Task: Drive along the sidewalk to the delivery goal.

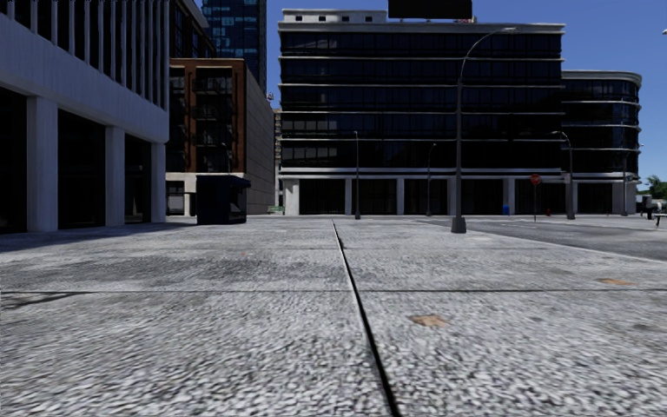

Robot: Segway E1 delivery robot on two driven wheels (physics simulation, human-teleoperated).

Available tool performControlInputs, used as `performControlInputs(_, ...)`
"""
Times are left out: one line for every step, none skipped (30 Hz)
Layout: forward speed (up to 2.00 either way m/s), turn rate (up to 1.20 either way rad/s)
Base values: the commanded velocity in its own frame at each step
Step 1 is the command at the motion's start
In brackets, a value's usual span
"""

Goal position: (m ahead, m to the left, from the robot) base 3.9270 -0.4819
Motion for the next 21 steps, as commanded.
performControlInputs(2.00, 0.00)
performControlInputs(2.00, 0.00)
performControlInputs(2.00, 0.00)
performControlInputs(2.00, 0.00)
performControlInputs(2.00, 0.00)
performControlInputs(2.00, 0.00)
performControlInputs(2.00, 0.00)
performControlInputs(2.00, 0.00)
performControlInputs(2.00, 0.00)
performControlInputs(2.00, 0.00)
performControlInputs(2.00, 0.00)
performControlInputs(2.00, -0.03)
performControlInputs(2.00, -0.03)
performControlInputs(2.00, -0.18)
performControlInputs(2.00, -0.22)
performControlInputs(2.00, -0.25)
performControlInputs(2.00, -0.30)
performControlInputs(2.00, -0.30)
performControlInputs(2.00, -0.37)
performControlInputs(2.00, -0.39)
performControlInputs(1.88, -0.39)
